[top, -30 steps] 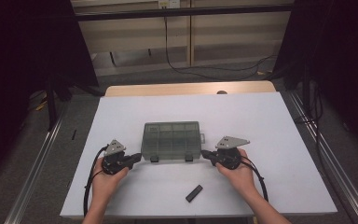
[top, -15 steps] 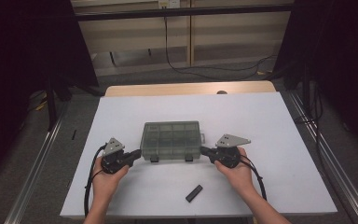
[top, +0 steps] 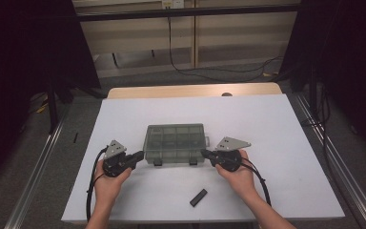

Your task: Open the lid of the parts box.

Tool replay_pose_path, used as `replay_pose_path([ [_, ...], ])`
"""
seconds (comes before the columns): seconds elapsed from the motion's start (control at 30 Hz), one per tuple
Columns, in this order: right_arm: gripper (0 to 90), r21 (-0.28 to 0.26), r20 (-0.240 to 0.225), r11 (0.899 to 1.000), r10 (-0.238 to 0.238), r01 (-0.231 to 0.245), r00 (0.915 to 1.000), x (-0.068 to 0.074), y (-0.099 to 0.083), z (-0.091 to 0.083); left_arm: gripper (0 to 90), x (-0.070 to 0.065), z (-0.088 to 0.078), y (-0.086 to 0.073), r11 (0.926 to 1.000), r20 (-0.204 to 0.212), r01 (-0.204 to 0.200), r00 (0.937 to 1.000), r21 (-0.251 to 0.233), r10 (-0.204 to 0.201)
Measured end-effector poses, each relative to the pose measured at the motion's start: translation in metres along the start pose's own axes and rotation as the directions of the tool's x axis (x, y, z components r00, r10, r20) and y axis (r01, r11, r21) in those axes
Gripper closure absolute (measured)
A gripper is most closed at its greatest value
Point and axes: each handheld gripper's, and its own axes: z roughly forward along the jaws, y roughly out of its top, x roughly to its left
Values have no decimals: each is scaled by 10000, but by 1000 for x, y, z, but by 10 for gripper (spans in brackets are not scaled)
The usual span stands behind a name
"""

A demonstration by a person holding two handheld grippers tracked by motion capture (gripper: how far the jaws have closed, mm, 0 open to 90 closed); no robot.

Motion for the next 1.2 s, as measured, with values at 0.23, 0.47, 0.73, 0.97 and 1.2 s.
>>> replay_pose_path([
  [0.23, 900, -166, 20, 9998, 105, -105, 9999, 1, -3, 1, 805, -2, 2, 4, 9995, -411, -173, 9990, -265, 162],
  [0.47, 900, -335, 54, 9994, 28, -26, 10000, 2, -4, 2, 780, -3, 5, 12, 9979, -624, -110, 9980, -644, 70],
  [0.73, 900, -420, 28, 9991, 101, -100, 9999, 2, -6, 2, 771, -2, 4, 19, 9953, -875, -91, 9962, -965, 6],
  [0.97, 900, -531, 13, 9986, 39, -38, 10000, 2, -7, 2, 768, -2, 7, 24, 9926, -977, -83, 9952, -1212, -36],
  [1.2, 900, -525, -8, 9986, 82, -82, 10000, 1, -7, 2, 770, -2, 7, 29, 9914, -1009, -12, 9948, -1307, -121],
])
